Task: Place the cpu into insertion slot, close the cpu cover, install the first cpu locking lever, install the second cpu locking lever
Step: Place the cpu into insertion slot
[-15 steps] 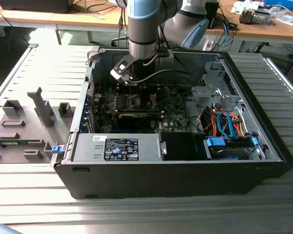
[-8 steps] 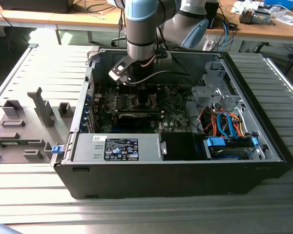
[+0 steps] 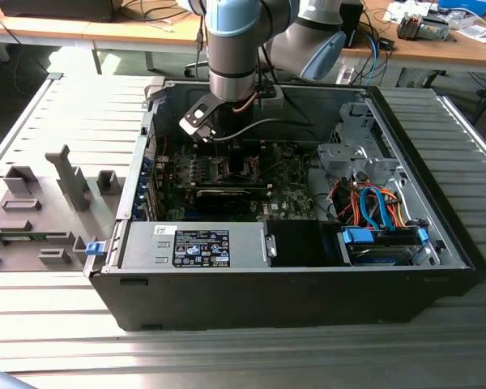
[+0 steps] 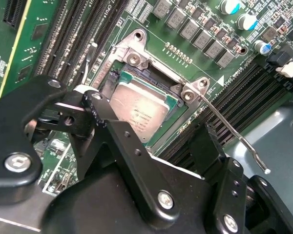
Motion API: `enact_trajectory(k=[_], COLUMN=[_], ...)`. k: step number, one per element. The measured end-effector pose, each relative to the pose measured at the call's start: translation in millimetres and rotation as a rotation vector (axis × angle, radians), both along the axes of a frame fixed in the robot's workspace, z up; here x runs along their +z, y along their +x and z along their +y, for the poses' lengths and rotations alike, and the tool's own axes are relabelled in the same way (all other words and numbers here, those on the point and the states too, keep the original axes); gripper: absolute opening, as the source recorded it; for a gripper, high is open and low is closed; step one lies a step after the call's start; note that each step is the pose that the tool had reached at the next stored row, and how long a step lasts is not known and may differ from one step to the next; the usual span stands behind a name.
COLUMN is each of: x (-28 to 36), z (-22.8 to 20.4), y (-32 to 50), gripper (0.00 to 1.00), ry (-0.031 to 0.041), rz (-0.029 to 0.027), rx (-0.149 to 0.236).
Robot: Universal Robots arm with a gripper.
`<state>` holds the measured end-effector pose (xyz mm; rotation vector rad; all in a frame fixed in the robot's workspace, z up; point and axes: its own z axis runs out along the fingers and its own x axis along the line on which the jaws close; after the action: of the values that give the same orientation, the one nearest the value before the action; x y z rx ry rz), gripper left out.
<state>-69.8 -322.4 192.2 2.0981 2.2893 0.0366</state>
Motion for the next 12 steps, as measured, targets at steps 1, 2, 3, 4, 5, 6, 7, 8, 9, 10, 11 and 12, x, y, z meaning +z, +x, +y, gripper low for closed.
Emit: enact_trajectory(k=[1,2,3,4,5,6,7,8,9,10,11,12], x=[-0.3,-0.4,-0.4,-0.4,-0.1,3.1,11.5,11.0,10.2,10.0,9.9,9.9], z=[0.1,0.1,0.1,0.2,0.3,0.3,0.4,0.4,0.3,-0.7,-1.8,-3.1], y=[-0.3,-0.3,-0.4,-0.4,-0.3,-0.3,-0.3,3.5,7.7,9.2,10.2,10.7], gripper=[0.85,0.85,0.85,0.85,0.85,0.85,0.85,0.85,0.85,0.85,0.85,0.85], ry=[0.0003,0.0004,0.0004,0.0004,0.0007,0.0005,0.0004,0.0011,0.0032,0.0063,0.0093,0.0117], rz=[-0.0001,-0.0001,-0.0002,-0.0001,-0.0004,-0.0002,-0.0002,0.0060,0.0140,0.0167,0.0180,0.0185], rx=[0.000,0.000,0.000,0.000,0.013,0.020,0.021,0.028,0.032,0.035,0.035,0.036])
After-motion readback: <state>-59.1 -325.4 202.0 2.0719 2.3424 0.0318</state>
